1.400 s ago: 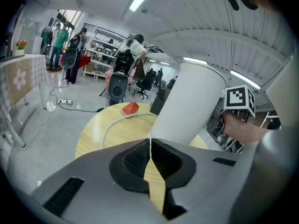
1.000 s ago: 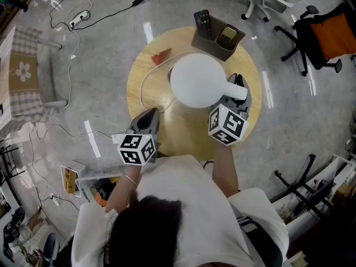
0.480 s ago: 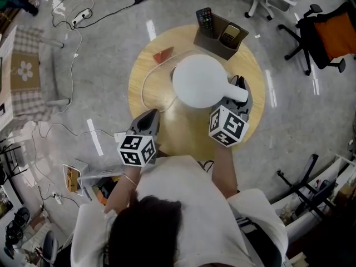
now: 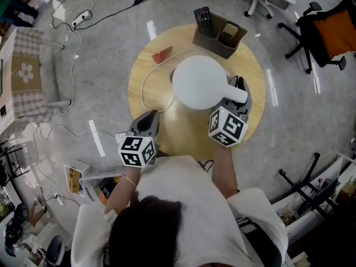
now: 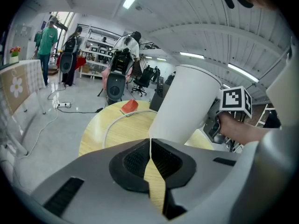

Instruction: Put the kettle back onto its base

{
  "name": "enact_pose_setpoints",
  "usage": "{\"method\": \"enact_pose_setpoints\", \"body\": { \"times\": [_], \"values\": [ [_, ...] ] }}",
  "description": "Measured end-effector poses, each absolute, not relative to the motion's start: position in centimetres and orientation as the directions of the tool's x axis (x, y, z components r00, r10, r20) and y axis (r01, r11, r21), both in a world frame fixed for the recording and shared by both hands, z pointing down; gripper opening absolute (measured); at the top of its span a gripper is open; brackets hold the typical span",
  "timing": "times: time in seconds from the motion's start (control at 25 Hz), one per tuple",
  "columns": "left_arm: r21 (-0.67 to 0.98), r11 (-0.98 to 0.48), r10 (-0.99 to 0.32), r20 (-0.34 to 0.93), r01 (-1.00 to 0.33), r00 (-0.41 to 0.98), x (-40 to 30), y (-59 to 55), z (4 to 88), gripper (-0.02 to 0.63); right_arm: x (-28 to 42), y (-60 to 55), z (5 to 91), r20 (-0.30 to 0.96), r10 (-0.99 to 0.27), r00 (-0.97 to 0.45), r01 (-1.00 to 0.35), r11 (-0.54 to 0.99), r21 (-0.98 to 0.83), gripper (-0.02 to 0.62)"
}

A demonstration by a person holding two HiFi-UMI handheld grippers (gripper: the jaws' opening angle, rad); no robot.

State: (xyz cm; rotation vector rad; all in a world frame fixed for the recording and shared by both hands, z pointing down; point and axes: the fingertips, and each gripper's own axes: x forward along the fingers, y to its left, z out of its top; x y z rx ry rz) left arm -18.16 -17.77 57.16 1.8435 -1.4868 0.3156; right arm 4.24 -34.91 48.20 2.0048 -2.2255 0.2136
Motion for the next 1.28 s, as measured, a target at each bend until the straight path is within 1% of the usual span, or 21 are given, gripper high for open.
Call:
{"method": "enact_pose_setpoints", "body": {
  "times": [0.28, 0.56, 1.28],
  "values": [
    [0.385, -0.051, -0.736, 0.609, -0.921, 0.295, -18.25, -17.59, 57.35, 0.032, 4.38, -34.88, 48.32, 0.191, -0.976, -0.108, -0.994, 0.107, -0.019, 0.046],
    [0.372, -0.055, -0.761, 0.585, -0.927, 0.280, -18.20, -17.95, 56.58, 0.032, 4.53, -34.75, 48.48, 0.190, -0.975, -0.118, -0.993, 0.115, -0.027, 0.046],
    [0.385, -0.051, -0.758, 0.586, -0.921, 0.287, -17.83, -17.74, 56.63, 0.032, 4.62, -34.26, 48.74, 0.171, -0.978, -0.122, -0.993, 0.120, -0.021, 0.046]
  ]
}}
